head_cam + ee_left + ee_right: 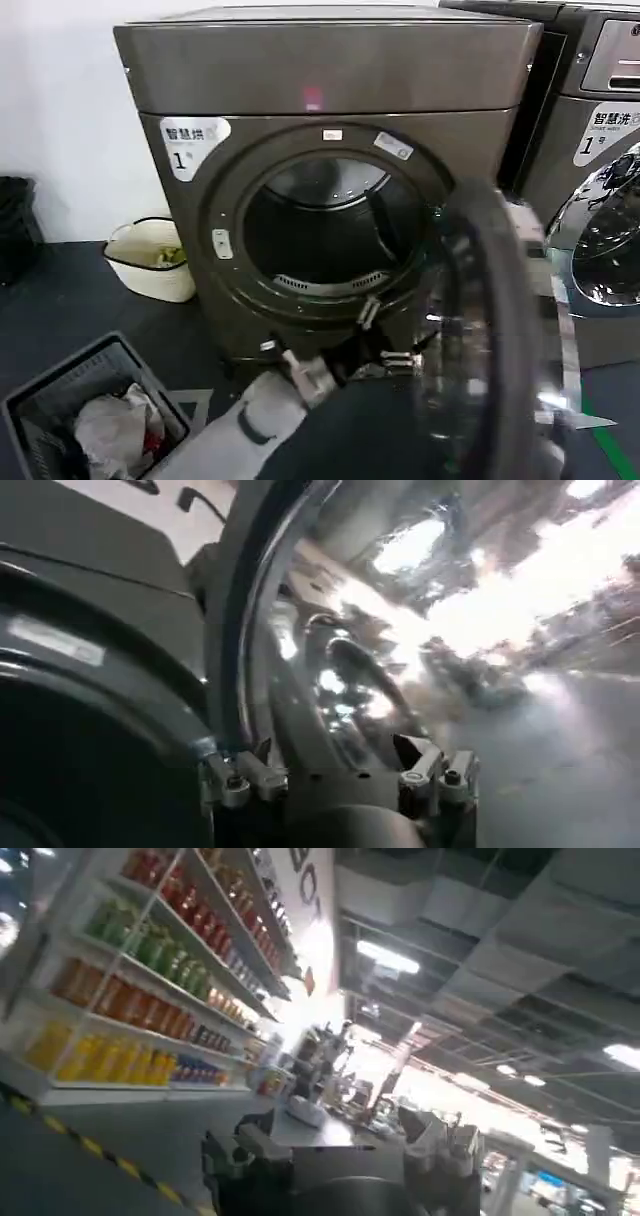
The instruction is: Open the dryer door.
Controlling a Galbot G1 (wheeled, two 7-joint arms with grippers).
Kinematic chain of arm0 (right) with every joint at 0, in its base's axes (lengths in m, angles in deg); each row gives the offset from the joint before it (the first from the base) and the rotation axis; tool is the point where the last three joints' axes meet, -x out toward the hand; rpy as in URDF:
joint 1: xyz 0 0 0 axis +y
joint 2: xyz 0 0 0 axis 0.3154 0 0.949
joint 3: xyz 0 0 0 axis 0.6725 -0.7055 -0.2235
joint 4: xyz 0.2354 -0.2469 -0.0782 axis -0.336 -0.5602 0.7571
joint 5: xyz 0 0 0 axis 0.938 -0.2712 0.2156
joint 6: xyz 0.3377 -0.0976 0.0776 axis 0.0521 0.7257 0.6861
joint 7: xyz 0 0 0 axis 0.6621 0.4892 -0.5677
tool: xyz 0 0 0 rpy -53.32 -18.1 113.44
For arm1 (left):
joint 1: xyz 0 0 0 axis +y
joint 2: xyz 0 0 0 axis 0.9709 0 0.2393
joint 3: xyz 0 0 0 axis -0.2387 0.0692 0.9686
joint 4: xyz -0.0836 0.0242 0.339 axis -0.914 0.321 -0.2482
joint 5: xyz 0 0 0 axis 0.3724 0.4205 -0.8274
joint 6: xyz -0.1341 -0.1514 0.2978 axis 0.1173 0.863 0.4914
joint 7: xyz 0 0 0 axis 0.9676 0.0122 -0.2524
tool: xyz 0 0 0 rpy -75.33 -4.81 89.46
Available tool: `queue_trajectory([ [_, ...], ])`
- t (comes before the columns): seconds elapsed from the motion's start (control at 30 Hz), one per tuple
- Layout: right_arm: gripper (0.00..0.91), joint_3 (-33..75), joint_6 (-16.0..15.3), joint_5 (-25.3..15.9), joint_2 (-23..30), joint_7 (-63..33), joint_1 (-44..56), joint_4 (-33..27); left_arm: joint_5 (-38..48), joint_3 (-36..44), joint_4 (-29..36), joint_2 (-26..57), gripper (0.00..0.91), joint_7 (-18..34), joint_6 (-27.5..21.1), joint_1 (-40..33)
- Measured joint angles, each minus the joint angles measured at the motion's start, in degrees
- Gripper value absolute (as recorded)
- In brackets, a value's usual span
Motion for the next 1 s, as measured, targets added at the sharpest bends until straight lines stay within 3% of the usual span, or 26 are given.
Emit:
queue_trajectory([
  [0.43,0.907,1.0,0.2,-1.5,0.0,-1.0,-0.3,-1.4,-1.0,3.6,-10.2,-9.4,0.907,0.2,-0.1,-5.9],
  [1.0,0.907,1.0,0.1,-0.8,0.0,-1.6,-0.5,-1.8,-1.6,3.1,-17.4,-15.8,0.907,0.1,-0.1,-9.1],
])
